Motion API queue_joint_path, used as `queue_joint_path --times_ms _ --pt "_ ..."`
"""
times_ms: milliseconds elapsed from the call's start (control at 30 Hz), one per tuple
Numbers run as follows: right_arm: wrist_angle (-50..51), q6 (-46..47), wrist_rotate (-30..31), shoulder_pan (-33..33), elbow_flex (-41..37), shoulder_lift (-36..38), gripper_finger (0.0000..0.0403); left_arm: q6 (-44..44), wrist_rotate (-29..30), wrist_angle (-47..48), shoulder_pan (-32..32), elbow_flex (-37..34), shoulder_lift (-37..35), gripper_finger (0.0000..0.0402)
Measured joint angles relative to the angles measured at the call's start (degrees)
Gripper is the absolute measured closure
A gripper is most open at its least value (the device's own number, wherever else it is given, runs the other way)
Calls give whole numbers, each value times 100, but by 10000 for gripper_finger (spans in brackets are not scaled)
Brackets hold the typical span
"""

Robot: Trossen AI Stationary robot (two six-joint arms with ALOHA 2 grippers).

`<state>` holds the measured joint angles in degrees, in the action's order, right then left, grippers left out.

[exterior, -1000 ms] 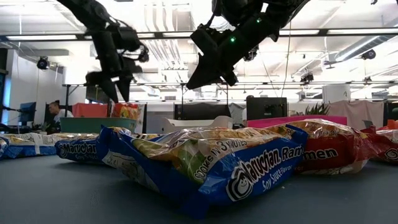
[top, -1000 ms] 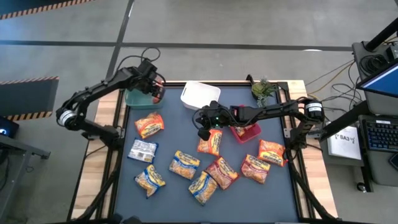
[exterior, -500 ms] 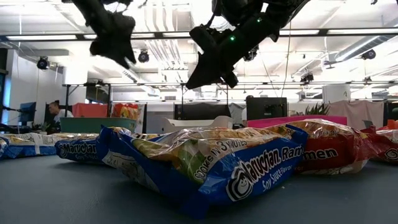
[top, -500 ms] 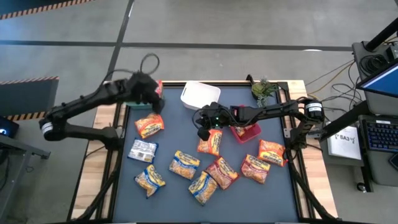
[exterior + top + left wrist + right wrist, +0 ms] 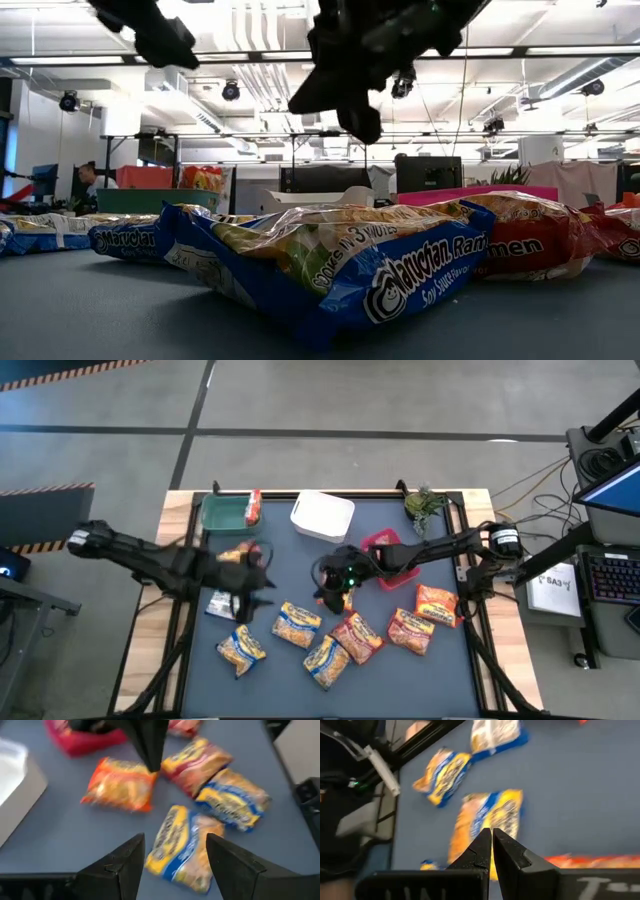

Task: Sort Maruchan noodles
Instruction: Put the blue noodle pack into the white bin

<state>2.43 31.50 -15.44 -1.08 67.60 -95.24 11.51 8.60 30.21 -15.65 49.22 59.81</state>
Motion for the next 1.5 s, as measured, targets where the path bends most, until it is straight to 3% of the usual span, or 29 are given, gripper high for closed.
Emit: queue_joint_path --times_ms 167,500,800,933,1233,1500 --pt "161 656 44 -468 218 0 394 311 827 -632 -840 -422 -22 208" --pt "312 2220 700 -1248 263 -2 394 1161 1189 -1816 -1652 -1325 150 210" --pt "324 2834 1538 -1758 328 -239 394 1274 1243 -2183 -1719 -1526 862 249" --pt "317 2875 1565 -1777 404 -487 394 1310 1602 -2272 -1719 -1529 1348 272" --pt "353 2852 1700 -1740 411 -875 394 1310 1639 -3191 -1717 -1529 2446 319" --pt "609 3026 1713 -1676 399 -1053 382 1522 1686 -3579 -1719 -1511 2968 325"
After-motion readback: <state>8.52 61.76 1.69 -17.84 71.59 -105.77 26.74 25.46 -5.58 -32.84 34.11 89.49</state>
